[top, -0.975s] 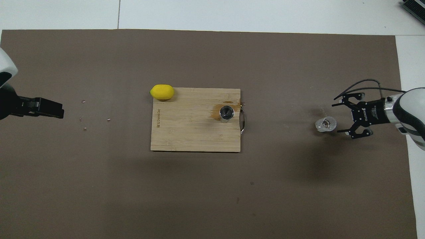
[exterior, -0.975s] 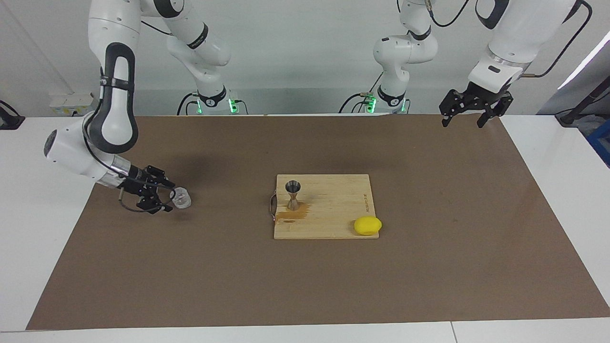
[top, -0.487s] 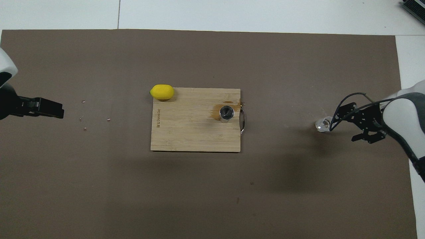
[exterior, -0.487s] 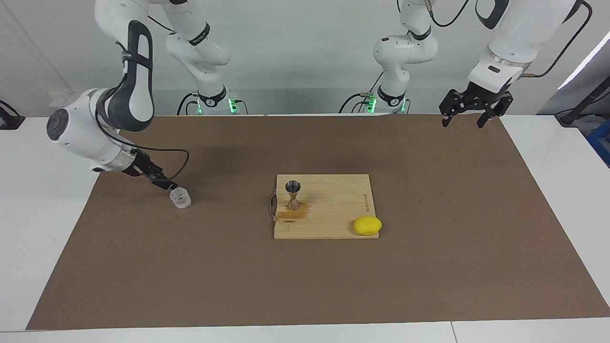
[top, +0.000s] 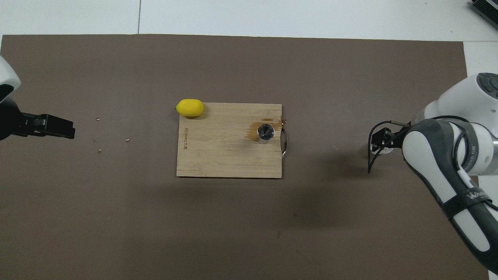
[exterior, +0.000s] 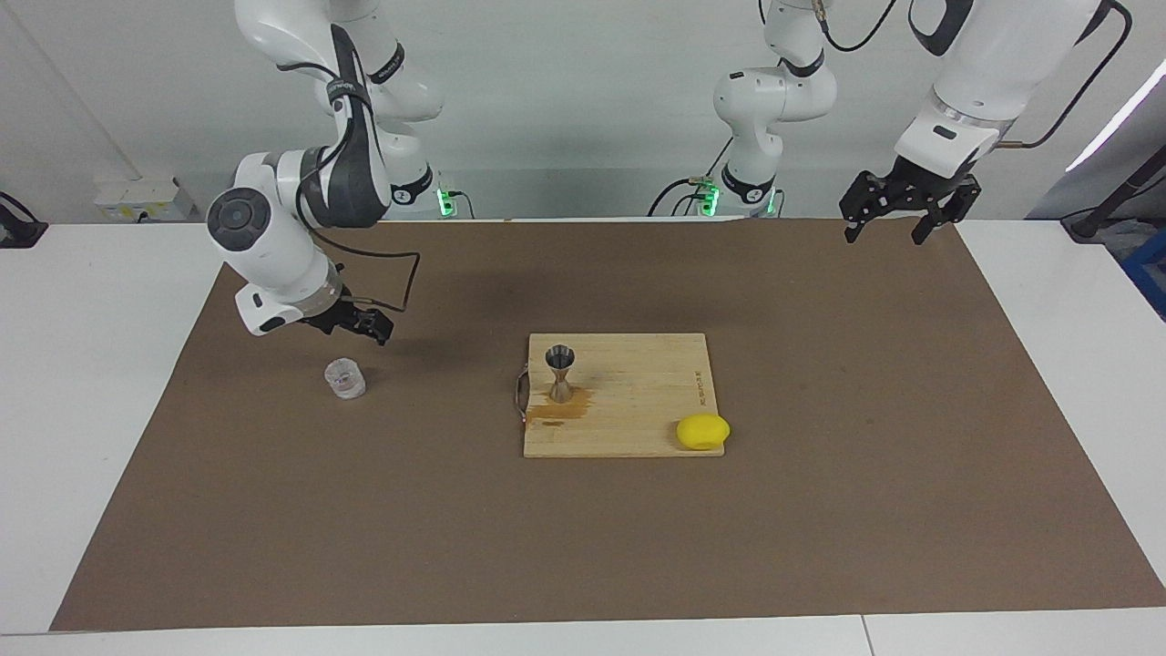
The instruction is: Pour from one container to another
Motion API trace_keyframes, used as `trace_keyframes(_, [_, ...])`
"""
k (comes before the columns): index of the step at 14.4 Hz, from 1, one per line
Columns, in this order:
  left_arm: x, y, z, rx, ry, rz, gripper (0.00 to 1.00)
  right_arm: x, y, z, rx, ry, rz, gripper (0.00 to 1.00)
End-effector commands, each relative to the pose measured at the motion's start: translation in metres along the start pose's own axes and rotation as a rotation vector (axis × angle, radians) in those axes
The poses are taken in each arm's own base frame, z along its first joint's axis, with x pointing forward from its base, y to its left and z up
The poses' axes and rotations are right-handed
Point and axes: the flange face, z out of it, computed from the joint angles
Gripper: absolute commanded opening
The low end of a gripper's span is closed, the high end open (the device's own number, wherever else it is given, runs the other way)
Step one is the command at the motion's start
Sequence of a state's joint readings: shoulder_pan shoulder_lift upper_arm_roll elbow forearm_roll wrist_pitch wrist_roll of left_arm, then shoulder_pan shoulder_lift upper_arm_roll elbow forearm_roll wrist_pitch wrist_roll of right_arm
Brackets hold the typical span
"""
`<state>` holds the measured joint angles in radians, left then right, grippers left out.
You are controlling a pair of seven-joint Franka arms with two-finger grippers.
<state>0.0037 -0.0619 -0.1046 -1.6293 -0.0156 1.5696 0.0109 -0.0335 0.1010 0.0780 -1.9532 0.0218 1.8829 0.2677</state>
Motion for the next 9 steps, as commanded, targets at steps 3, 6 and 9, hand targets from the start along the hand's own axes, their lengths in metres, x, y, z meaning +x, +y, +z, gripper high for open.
trace_keyframes(3, [-0.004, 0.0, -0.001, 0.009, 0.002, 0.0, 1.0, -0.021, -0.003, -0.106, 0.011, 0.13, -0.052, 1.0])
trace_keyframes(6, [-0.004, 0.0, -0.002, 0.009, 0.004, 0.0, 1.0, -0.03, 0.004, -0.17, 0.025, 0.183, -0.043, 1.0])
trace_keyframes(9, [-0.004, 0.0, -0.001, 0.008, 0.001, 0.0, 1.0, -0.036, 0.012, -0.213, 0.029, 0.21, -0.033, 1.0])
